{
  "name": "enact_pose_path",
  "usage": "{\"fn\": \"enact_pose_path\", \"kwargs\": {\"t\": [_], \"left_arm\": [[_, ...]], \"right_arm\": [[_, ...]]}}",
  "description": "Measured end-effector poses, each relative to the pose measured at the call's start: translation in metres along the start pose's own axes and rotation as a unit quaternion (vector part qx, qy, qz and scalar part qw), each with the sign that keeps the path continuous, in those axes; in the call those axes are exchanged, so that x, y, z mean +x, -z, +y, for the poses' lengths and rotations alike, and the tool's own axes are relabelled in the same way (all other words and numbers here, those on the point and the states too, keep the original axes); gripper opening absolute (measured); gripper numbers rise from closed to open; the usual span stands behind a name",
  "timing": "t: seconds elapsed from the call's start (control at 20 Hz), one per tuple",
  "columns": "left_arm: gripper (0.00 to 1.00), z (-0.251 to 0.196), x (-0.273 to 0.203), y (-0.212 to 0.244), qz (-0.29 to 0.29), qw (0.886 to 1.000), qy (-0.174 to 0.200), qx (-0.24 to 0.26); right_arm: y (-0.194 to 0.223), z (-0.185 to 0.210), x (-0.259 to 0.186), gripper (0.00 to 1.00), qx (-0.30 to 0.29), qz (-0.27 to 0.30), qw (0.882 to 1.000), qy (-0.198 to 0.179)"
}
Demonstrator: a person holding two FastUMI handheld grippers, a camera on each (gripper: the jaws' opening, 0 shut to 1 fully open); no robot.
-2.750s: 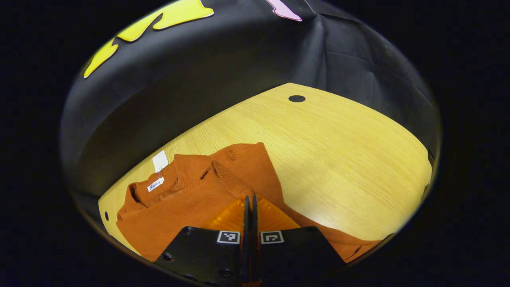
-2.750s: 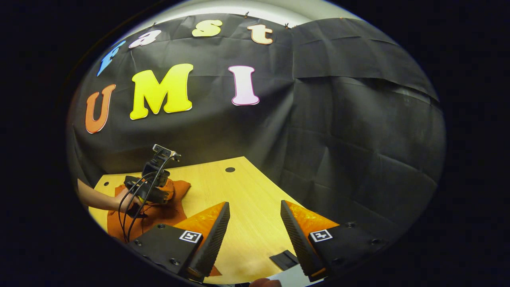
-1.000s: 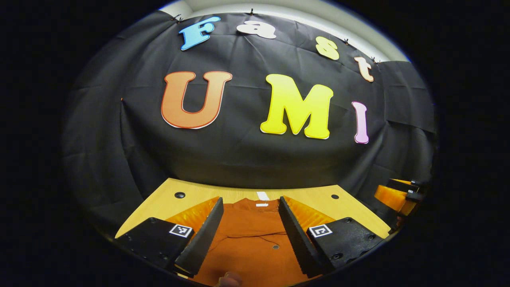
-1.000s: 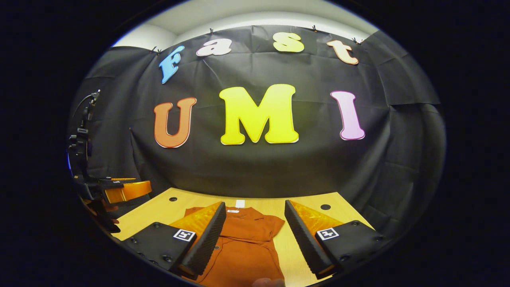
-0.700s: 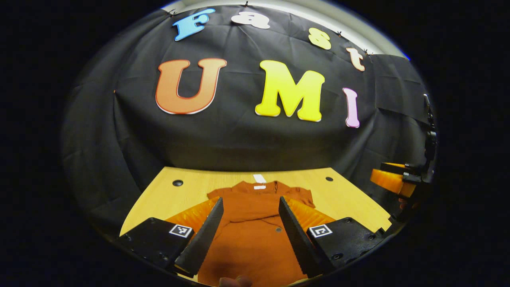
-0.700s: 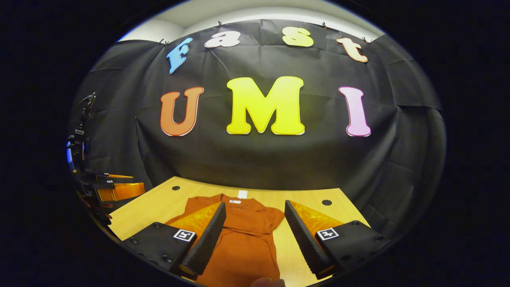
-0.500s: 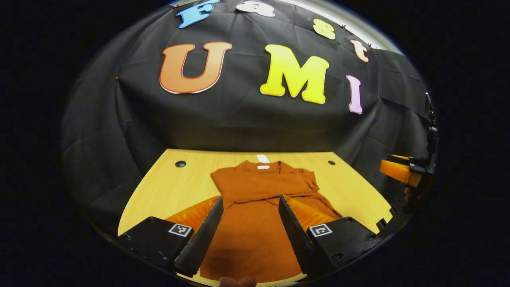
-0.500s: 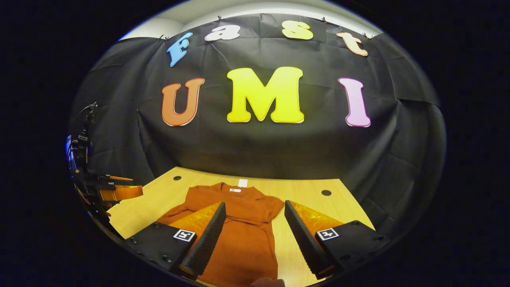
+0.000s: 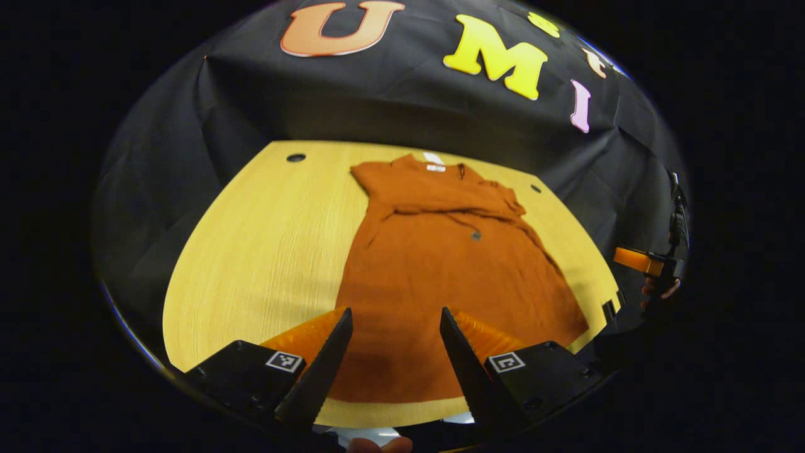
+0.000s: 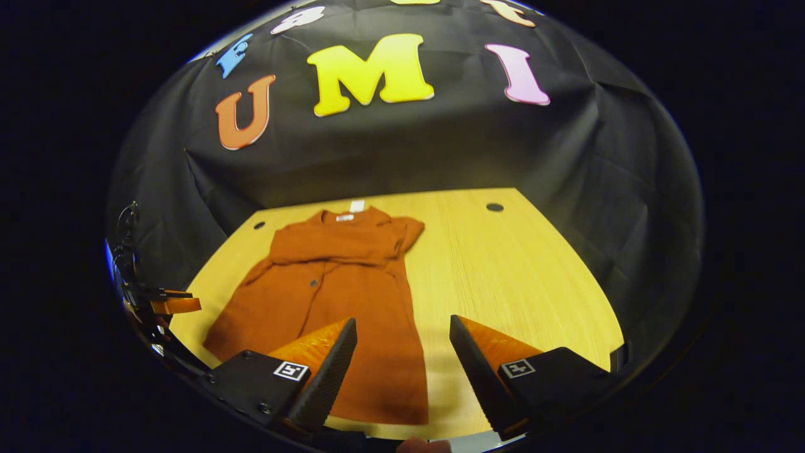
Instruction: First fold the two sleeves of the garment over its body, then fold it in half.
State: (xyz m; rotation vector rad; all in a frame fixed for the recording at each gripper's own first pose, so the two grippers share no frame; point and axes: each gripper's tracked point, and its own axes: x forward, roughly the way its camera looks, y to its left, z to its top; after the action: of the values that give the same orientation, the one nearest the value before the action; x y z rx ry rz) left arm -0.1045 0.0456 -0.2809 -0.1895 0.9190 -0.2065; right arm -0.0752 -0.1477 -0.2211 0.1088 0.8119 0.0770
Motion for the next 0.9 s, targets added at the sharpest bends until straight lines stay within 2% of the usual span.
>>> {"fn": "enact_pose_path", "kwargs": {"t": [0.05, 0.15, 0.3, 0.45, 0.7, 0.75, 0.8, 0.9], "left_arm": [[0.92, 0.012, 0.002, 0.021, 0.023, 1.000, -0.009, 0.007], [0.92, 0.030, 0.002, 0.045, 0.051, 0.999, -0.013, -0.006], [0.95, 0.032, 0.002, 0.062, 0.070, 0.996, -0.005, -0.047], [0.95, 0.034, 0.001, 0.076, 0.078, 0.995, -0.002, -0.061], [0.95, 0.025, 0.002, 0.079, 0.084, 0.995, 0.012, -0.061], [0.95, 0.021, 0.003, 0.078, 0.084, 0.994, 0.017, -0.063], [0.95, 0.016, 0.005, 0.078, 0.084, 0.994, 0.022, -0.067], [0.95, 0.002, 0.006, 0.076, 0.084, 0.993, 0.038, -0.070]], "right_arm": [[0.018, -0.004, 0.003, 0.92, -0.006, 0.016, 1.000, 0.003], [0.052, -0.013, 0.009, 0.95, -0.013, 0.049, 0.999, 0.009], [0.091, -0.018, 0.012, 0.95, -0.014, 0.087, 0.996, 0.011], [0.124, -0.013, 0.015, 0.95, -0.016, 0.119, 0.993, 0.008], [0.154, -0.003, 0.025, 0.95, -0.026, 0.152, 0.988, 0.007], [0.152, -0.003, 0.026, 0.93, -0.038, 0.149, 0.988, 0.008], [0.151, -0.002, 0.023, 0.97, -0.049, 0.152, 0.987, 0.011], [0.152, 0.003, 0.024, 0.97, -0.065, 0.153, 0.986, 0.010]]}}
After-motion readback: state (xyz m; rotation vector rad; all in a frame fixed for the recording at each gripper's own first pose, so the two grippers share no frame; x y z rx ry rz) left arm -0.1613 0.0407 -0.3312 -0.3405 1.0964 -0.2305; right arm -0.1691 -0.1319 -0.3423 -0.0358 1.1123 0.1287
